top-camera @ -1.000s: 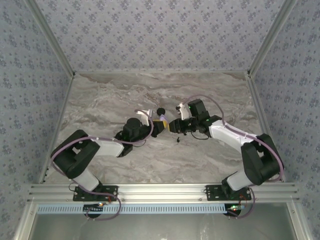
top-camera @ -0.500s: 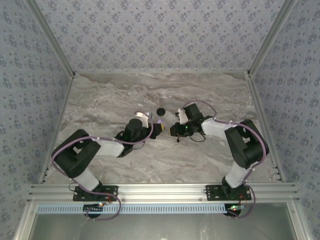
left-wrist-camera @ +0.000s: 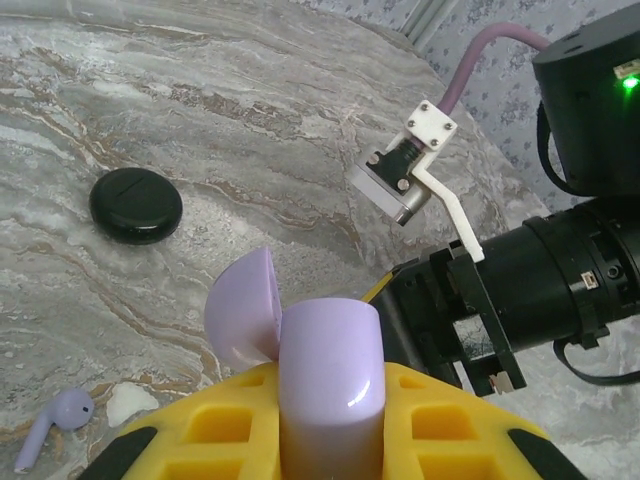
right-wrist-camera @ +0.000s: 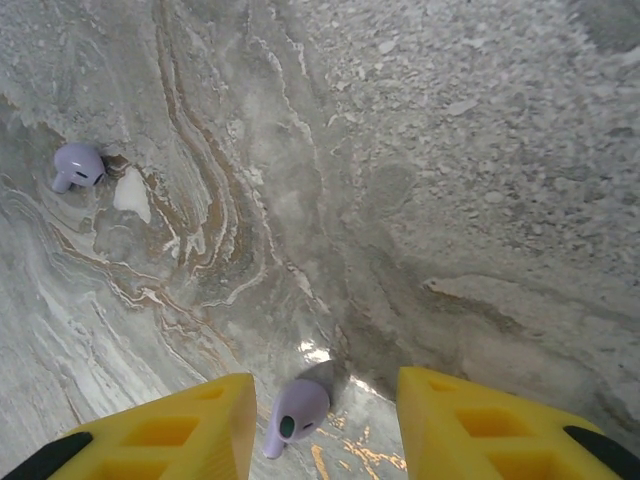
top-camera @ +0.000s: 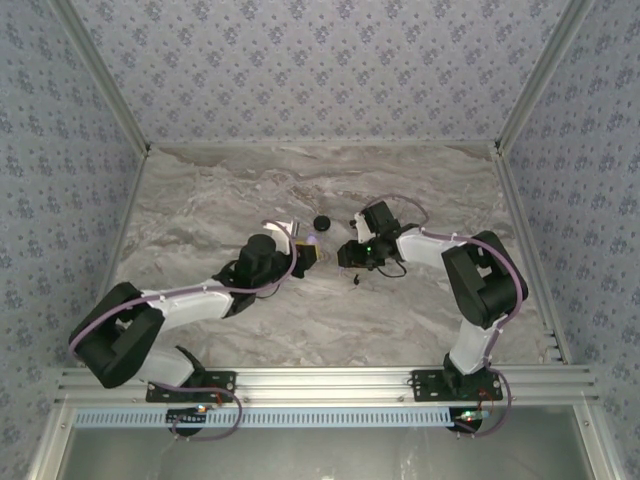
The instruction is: Insert the wireless bluetooth earbuds into the charging case
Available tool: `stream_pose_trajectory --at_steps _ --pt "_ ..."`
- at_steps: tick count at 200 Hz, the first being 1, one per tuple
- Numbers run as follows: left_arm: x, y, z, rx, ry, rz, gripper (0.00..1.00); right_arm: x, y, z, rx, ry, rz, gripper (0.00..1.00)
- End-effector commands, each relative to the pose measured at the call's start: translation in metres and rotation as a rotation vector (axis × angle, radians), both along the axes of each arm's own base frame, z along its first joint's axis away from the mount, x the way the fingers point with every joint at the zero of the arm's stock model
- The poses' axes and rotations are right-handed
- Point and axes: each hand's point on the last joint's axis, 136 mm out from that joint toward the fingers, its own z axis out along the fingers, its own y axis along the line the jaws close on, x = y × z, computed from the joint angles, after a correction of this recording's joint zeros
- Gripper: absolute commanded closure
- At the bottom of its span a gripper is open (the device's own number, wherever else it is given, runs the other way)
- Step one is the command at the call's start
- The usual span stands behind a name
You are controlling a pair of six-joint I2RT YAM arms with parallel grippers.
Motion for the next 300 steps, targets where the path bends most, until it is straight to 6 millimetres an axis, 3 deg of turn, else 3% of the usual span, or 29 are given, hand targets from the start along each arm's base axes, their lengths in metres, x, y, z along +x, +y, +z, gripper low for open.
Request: stream_pose_trajectory --at_steps 1,52,96,144,199,300 --pt "-0.008 0.004 0.008 0.029 -0.052 -0.037 0.81 -0.002 -0.001 0.026 -0.030 -0.041 0.046 0.57" --pt "-0.023 0.005 0.049 -0.087 -0.172 -0.148 0.81 -0.009 0.012 0.096 0.156 -0.087 0.111 0.59" --pt "-0.036 0.018 0.094 -0.223 -0.295 -0.223 0.82 -0.013 0.011 0.171 0.411 -0.180 0.123 0.59" --pt "-0.059 0.015 0.140 -0.305 -0.402 -0.340 0.82 -0.035 0.024 0.239 0.607 -0.279 0.291 0.56" --pt "-0.071 0.013 0.171 -0.330 -0.474 -0.394 0.81 -0.048 0.039 0.264 0.684 -0.297 0.368 0.47" --pt "-0.070 0.002 0.176 -0.321 -0.482 -0.424 0.81 -0.066 0.062 0.284 0.753 -0.316 0.438 0.41"
